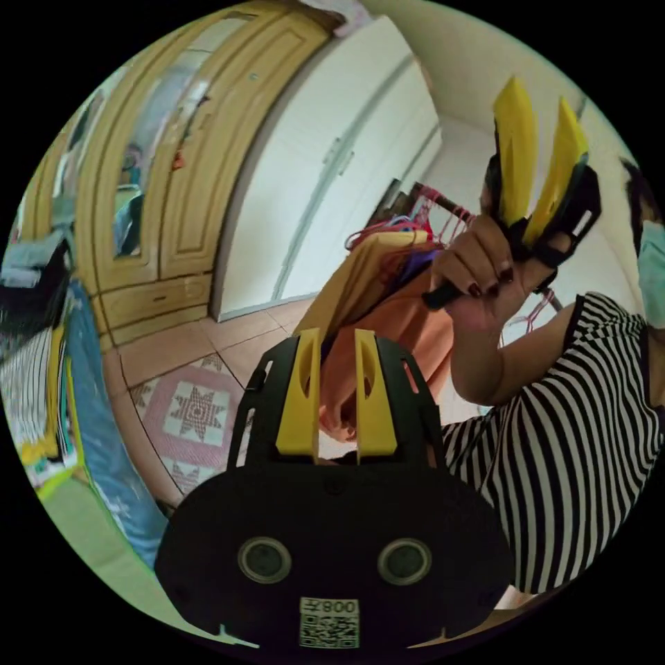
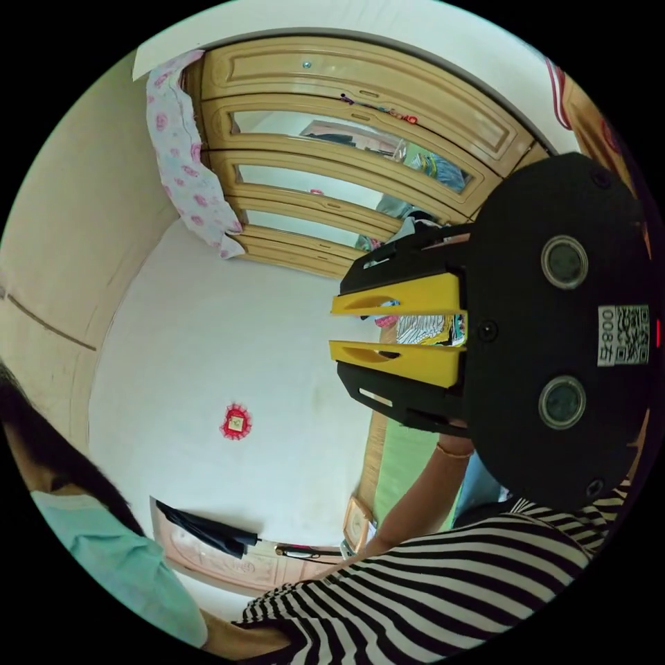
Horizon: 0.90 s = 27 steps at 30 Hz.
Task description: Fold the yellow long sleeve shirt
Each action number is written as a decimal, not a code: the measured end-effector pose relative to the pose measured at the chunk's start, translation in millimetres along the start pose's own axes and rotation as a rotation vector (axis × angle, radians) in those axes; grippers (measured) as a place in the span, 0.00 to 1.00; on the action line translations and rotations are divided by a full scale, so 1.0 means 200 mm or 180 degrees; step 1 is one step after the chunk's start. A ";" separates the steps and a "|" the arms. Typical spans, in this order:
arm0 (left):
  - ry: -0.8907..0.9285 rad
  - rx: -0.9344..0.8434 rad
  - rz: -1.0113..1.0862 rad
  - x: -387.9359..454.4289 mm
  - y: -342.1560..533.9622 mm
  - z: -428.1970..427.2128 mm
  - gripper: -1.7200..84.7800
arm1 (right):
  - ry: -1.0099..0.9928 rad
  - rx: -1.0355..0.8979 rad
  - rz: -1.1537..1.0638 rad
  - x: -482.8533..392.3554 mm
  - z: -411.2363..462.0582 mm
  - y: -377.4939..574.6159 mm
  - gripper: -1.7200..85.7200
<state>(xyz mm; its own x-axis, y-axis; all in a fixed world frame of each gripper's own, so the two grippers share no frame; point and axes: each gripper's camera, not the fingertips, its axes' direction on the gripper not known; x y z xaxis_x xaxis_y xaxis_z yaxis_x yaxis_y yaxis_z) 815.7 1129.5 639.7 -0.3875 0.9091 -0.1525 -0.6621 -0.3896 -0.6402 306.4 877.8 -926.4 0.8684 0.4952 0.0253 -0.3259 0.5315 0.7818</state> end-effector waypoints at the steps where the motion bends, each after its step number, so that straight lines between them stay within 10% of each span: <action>1: 0.0001 -0.0090 0.0174 0.07 -0.13 0.10 0.10 | -0.0018 0.0010 0.0015 0.05 -0.05 0.01 0.09; 27: -0.0005 -0.0777 0.0975 0.61 -1.20 1.24 0.05 | -0.0050 0.0311 0.0401 0.70 -0.64 0.21 0.10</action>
<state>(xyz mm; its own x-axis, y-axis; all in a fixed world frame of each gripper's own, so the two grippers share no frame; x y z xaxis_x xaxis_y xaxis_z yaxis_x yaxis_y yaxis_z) 769.0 1298.6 960.9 -0.5446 0.7559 -0.3633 -0.3435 -0.5962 -0.7256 365.7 1057.9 -970.2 0.8289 0.5425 0.1361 -0.3954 0.3962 0.8287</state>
